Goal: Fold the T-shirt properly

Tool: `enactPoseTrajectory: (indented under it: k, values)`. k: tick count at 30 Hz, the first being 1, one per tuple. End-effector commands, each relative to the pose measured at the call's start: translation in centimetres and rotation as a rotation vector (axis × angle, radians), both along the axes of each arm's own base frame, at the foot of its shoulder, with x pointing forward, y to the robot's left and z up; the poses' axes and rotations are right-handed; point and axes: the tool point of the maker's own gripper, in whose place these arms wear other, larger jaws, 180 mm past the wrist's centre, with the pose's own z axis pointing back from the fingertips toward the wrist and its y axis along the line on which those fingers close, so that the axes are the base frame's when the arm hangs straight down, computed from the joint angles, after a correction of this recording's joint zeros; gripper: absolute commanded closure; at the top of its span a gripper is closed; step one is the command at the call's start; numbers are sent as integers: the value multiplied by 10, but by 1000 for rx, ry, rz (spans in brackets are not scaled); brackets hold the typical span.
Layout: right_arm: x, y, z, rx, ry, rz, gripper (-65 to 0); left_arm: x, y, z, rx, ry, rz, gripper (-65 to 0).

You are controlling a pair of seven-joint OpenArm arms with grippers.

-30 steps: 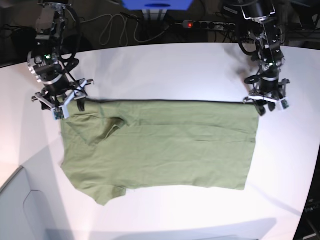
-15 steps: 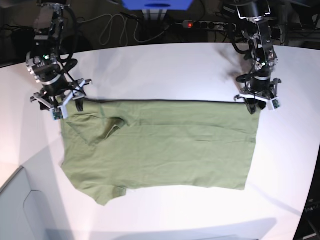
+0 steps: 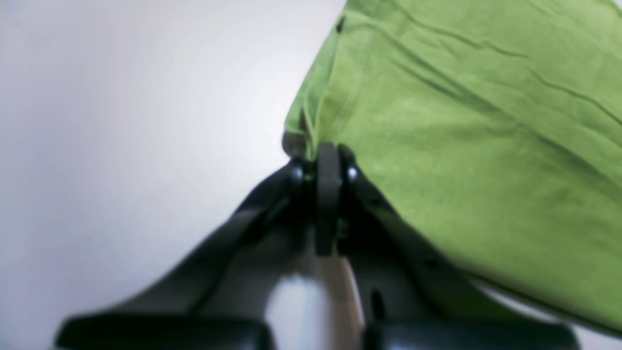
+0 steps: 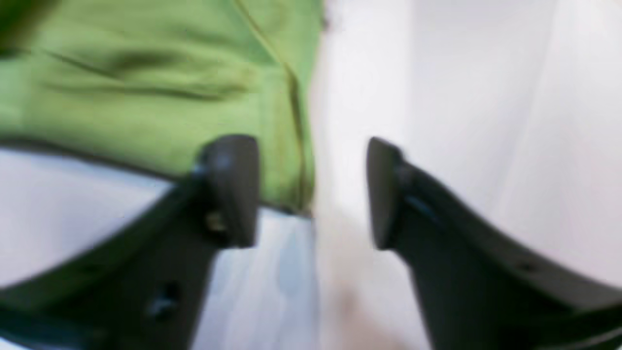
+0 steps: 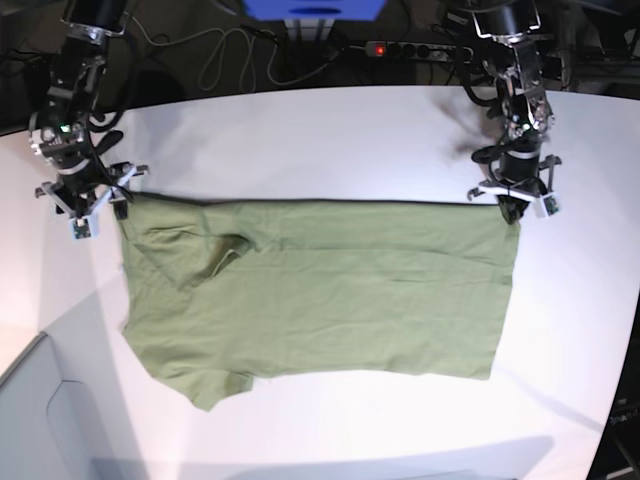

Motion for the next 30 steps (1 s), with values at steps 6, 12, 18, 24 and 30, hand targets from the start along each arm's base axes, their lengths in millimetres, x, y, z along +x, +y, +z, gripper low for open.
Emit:
enactPoseTrajectory:
  k: [6, 12, 18, 24, 30]
  values:
    - [-1, -5, -9, 25, 2, 5, -152, 2, 4, 5, 9, -8, 5, 0]
    - [-2, -4, -9, 29, 0, 5, -216, 2, 4, 5, 9, -8, 5, 0]
    - [-1, -3, -8, 31, -5, 7, -402, 2, 4, 5, 9, -8, 5, 0]
    - [3, 6, -24, 61, 32, 22, -408, 0, 4, 3, 9, -2, 5, 0]
    - [1, 5, -31, 67, 53, 19, -118, -1, 4, 3, 9, 0, 5, 0]
